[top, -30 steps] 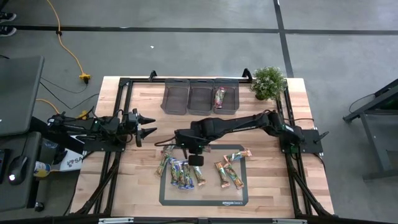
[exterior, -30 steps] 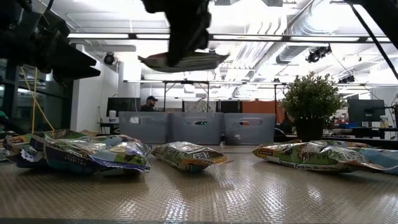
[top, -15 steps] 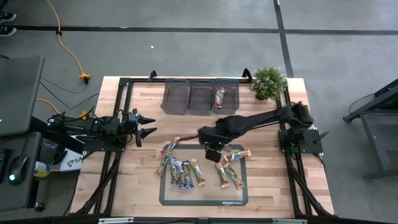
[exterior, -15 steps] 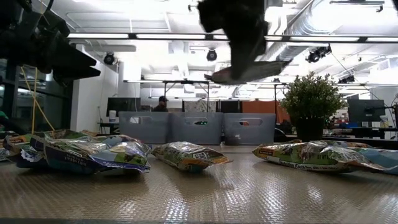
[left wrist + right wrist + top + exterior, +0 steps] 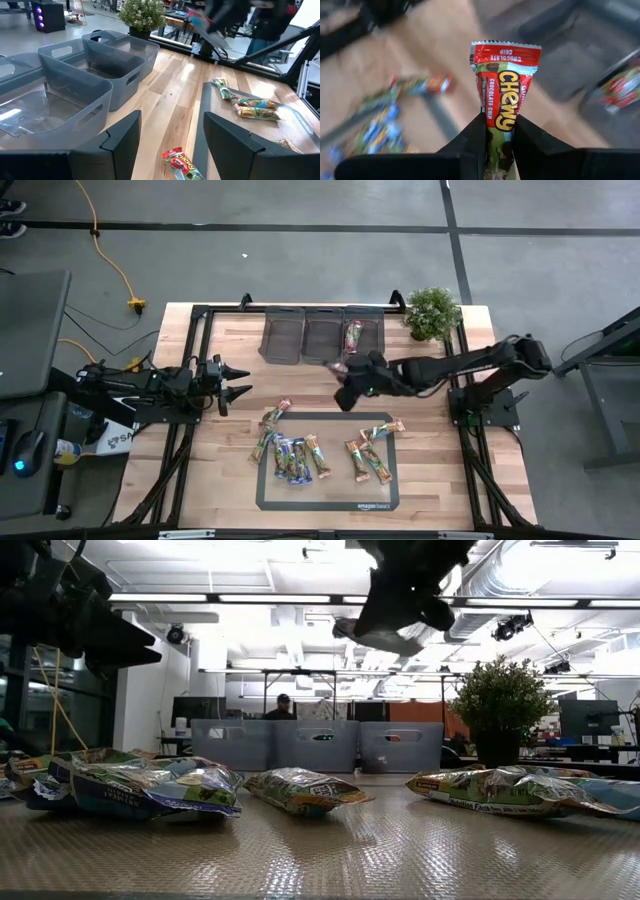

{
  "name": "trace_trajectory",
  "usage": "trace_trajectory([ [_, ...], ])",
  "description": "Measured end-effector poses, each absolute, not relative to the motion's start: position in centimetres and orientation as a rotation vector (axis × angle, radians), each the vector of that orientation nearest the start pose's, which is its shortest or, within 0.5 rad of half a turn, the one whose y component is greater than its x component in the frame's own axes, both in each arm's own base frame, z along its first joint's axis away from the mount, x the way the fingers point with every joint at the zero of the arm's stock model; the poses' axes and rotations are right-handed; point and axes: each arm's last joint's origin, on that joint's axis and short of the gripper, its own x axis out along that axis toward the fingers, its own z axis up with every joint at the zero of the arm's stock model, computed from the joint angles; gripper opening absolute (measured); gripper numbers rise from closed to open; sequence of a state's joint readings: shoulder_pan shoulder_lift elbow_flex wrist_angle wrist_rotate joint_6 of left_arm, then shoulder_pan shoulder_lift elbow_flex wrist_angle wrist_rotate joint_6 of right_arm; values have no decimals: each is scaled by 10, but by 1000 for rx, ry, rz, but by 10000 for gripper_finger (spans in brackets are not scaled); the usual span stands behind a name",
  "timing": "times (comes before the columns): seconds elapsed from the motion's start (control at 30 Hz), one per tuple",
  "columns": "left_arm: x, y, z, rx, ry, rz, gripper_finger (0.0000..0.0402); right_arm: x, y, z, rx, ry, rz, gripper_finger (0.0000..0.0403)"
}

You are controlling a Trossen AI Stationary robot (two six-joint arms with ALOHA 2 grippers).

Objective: Pick and place Granola Bars by type
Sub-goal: Put the red granola bar into the right black bin

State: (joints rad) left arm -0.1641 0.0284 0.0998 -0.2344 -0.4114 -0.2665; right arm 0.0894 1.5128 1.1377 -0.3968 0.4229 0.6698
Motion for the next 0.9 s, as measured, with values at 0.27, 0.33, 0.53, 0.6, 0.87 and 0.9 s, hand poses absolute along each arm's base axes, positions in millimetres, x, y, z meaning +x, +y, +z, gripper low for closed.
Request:
trace_trajectory([
  [0.27, 90, -3, 173, -219, 122, 266, 211, 326, -34, 275, 407, 422, -649, 67],
  [0.33, 90, -3, 173, -218, 123, 266, 211, 326, -49, 279, 404, 374, -679, 67],
  [0.53, 90, -3, 173, -219, 122, 266, 211, 318, -99, 284, 453, 276, -823, 67],
  [0.6, 90, -3, 173, -218, 122, 266, 211, 312, -115, 283, 491, 268, -885, 67],
  [0.87, 90, -3, 173, -218, 122, 266, 211, 284, -155, 261, 670, 381, -1117, 67],
  [0.9, 90, -3, 173, -219, 123, 267, 211, 283, -158, 257, 677, 403, -1124, 67],
])
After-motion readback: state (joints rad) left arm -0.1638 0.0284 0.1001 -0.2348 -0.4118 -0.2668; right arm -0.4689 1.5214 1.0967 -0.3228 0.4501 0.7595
